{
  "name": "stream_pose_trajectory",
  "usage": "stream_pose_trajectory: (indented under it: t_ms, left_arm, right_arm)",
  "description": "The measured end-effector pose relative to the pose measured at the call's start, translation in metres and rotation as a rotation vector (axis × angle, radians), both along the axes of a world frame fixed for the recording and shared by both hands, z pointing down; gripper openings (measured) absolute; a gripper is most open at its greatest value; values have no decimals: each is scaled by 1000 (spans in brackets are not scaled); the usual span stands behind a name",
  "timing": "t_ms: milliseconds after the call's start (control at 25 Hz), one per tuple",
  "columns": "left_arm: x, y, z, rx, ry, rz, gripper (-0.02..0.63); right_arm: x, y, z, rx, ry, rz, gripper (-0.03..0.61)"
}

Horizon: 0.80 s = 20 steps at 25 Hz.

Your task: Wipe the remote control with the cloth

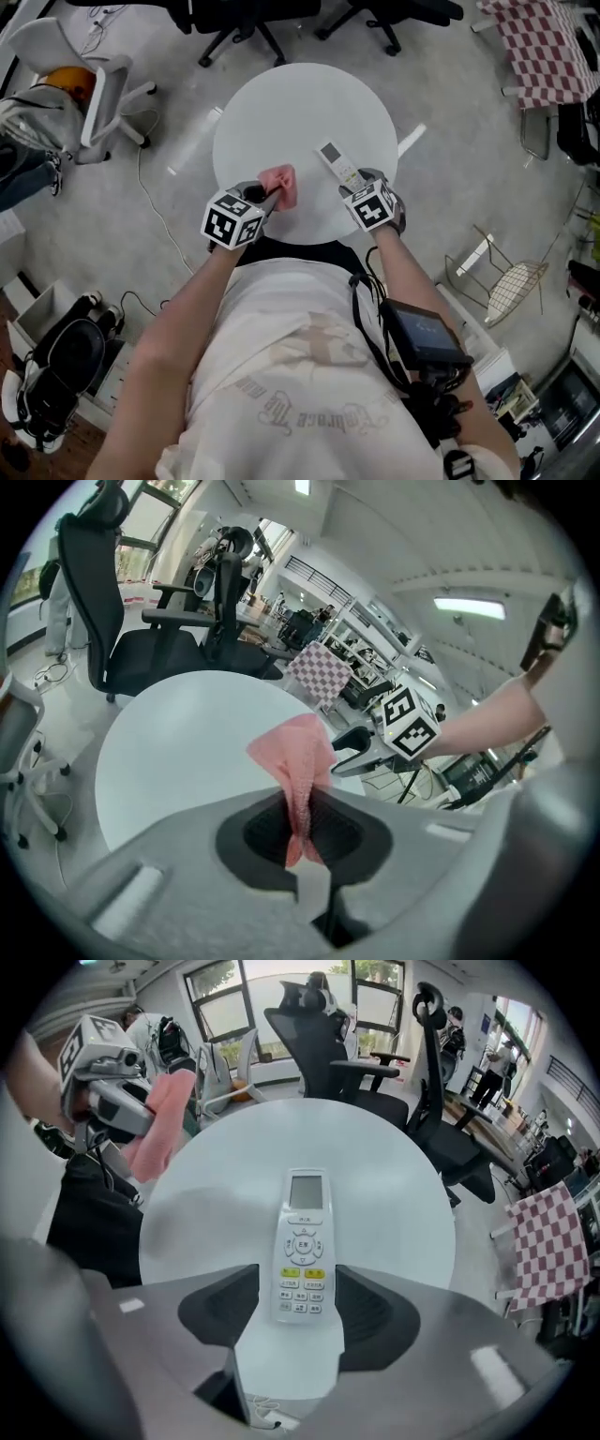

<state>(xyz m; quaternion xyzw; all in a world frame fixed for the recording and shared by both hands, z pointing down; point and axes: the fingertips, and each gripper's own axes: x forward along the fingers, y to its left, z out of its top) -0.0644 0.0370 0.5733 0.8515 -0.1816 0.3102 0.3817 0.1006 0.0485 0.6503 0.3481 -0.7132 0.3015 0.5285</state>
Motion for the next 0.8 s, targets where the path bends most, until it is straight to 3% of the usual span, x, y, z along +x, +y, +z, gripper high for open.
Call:
stream_pose_trajectory:
  t_ms: [360, 480, 800]
  left_arm:
    - [-32, -2, 4, -18, 26, -102, 20]
    - [-38, -4, 2, -17, 27, -114, 19]
    - [-43, -2, 0, -21, 21, -113, 20]
  right_arm:
    - [-9, -9, 10, -95, 118, -72, 278]
    - [-9, -13, 10, -99, 138, -53, 248]
    - [-7, -13, 13, -134, 153, -18, 244]
